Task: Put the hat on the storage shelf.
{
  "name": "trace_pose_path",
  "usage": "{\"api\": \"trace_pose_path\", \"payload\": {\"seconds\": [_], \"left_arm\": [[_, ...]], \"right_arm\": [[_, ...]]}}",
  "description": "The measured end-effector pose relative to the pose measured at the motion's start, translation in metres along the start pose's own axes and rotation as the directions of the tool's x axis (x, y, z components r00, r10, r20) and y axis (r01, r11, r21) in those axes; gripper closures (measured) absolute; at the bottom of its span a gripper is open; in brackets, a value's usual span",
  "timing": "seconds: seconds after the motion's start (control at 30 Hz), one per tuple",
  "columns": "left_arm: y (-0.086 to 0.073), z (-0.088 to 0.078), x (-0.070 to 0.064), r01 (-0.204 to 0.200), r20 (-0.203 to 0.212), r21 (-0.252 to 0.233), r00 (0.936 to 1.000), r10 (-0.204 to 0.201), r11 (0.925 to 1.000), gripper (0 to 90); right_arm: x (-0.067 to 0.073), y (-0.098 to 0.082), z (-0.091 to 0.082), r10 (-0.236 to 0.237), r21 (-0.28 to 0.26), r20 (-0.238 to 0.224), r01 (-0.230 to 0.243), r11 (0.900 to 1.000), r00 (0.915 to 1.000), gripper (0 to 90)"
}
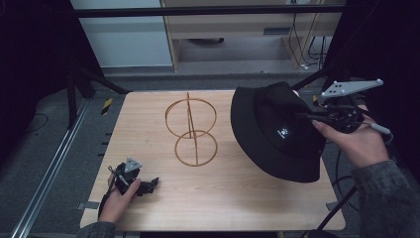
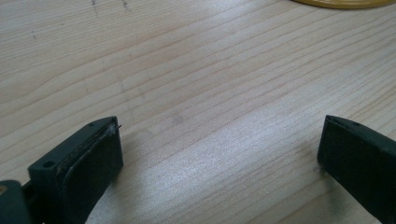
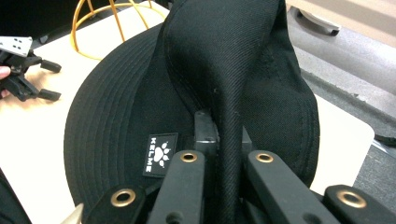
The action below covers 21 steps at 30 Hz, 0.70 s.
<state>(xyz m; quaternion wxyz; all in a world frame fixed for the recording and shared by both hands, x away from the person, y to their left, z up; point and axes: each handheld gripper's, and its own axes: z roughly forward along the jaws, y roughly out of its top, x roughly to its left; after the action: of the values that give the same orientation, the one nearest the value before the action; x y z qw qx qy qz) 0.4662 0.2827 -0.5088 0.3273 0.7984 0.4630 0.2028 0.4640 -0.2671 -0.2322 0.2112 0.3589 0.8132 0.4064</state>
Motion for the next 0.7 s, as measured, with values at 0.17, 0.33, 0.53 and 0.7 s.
{"api": "trace_pose_path", "payload": {"seconds": [0.17, 0.33, 0.53, 0.7], "left_arm": [[0.0, 0.0, 0.0, 0.0, 0.0, 0.0, 1.0, 0.0, 1.0, 0.0], [0.0, 0.0, 0.0, 0.0, 0.0, 0.0, 1.0, 0.0, 1.0, 0.0], [0.0, 0.0, 0.0, 0.0, 0.0, -0.001, 1.0, 0.0, 1.0, 0.0], [0.0, 0.0, 0.0, 0.004, 0.0, -0.004, 1.0, -0.004, 1.0, 0.0]], "right_arm": [[0.001, 0.004, -0.002, -0.001, -0.012, -0.008, 0.0, 1.0, 1.0, 87.7], [0.007, 0.012, -0.005, -0.005, -0.035, -0.026, 0.004, 0.999, 0.9996, 87.7], [0.015, 0.028, -0.006, -0.022, -0.055, -0.016, 0.021, 0.998, 0.9996, 87.7], [0.018, 0.035, -0.003, -0.029, -0.077, -0.016, 0.028, 0.997, 0.9995, 87.6]]}}
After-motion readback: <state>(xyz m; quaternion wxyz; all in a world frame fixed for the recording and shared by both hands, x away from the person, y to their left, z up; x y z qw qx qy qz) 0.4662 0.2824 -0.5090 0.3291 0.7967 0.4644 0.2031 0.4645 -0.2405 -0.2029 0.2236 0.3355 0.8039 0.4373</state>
